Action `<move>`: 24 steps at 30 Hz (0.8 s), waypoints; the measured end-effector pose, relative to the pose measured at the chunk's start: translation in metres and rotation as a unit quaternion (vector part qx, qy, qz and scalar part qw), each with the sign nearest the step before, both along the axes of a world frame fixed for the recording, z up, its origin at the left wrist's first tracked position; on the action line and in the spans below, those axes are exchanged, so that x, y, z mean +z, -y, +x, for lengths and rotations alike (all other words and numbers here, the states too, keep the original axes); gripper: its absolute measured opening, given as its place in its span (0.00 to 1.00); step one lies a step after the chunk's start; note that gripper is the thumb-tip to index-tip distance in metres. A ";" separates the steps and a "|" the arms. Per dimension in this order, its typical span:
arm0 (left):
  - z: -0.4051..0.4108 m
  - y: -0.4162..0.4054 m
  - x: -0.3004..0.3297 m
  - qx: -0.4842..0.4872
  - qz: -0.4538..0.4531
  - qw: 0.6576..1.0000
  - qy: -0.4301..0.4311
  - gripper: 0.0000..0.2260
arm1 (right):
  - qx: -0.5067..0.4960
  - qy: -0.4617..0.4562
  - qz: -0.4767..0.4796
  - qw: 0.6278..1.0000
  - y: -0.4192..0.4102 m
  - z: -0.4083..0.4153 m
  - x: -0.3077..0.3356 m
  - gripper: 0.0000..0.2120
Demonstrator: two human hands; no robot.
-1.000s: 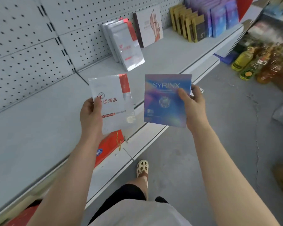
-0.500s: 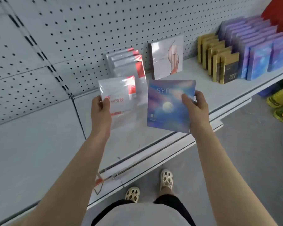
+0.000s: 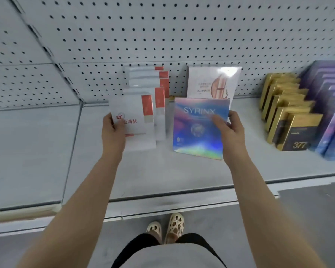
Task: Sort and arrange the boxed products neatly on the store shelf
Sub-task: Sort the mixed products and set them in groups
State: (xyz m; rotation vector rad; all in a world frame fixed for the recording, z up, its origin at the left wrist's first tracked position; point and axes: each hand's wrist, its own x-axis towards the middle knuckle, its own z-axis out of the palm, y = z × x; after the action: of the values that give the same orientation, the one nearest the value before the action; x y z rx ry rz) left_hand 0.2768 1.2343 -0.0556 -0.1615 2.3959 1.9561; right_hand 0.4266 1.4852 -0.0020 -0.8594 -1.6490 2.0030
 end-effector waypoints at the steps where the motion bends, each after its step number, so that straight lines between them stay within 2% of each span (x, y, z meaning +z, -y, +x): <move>1: 0.002 -0.001 0.002 0.001 -0.008 1.000 -0.009 0.13 | 0.003 -0.001 -0.004 1.000 -0.003 -0.001 0.000 0.09; 3: 0.006 -0.002 0.009 -0.007 -0.029 0.999 -0.038 0.16 | 0.006 -0.004 -0.007 1.000 -0.007 -0.001 0.001 0.09; 7: 0.031 -0.005 0.020 0.028 -0.150 0.977 -0.150 0.23 | 0.009 -0.022 -0.022 0.999 -0.010 0.004 0.005 0.10; 10: 0.062 -0.018 0.026 0.019 -0.152 0.957 -0.245 0.22 | 0.020 -0.035 -0.028 0.999 -0.011 0.014 0.009 0.14; 12: 0.077 -0.033 0.026 -0.055 -0.103 0.970 -0.213 0.18 | 0.025 -0.049 -0.036 0.998 -0.011 0.022 0.009 0.14; 14: 0.091 -0.053 0.029 -0.166 -0.039 0.980 -0.101 0.17 | 0.025 -0.067 -0.049 0.996 -0.012 0.033 0.009 0.12; 16: 0.104 -0.073 0.030 -0.267 0.013 0.963 -0.017 0.17 | 0.028 -0.081 -0.067 0.994 -0.017 0.046 0.010 0.12; 19: 0.121 -0.100 0.027 -0.320 0.063 0.945 0.010 0.15 | 0.023 -0.081 -0.066 0.994 -0.032 0.068 0.011 0.15; 20: 0.126 -0.107 0.027 -0.325 0.065 0.943 0.011 0.15 | 0.013 -0.071 -0.036 0.997 -0.041 0.076 0.013 0.18; 22: 0.135 -0.125 0.028 -0.339 0.059 0.939 0.005 0.15 | -0.003 -0.035 0.105 0.994 -0.066 0.092 0.019 0.24; 24: 0.146 -0.147 0.027 -0.356 0.049 0.933 -0.001 0.15 | 0.030 0.002 0.279 0.960 -0.098 0.107 0.029 0.30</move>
State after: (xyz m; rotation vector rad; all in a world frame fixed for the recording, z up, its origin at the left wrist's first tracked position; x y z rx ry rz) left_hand 0.4228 1.3809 -0.0287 0.6236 1.9340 1.6881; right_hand 0.5337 1.5828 0.0271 -0.6041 -2.1060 1.4356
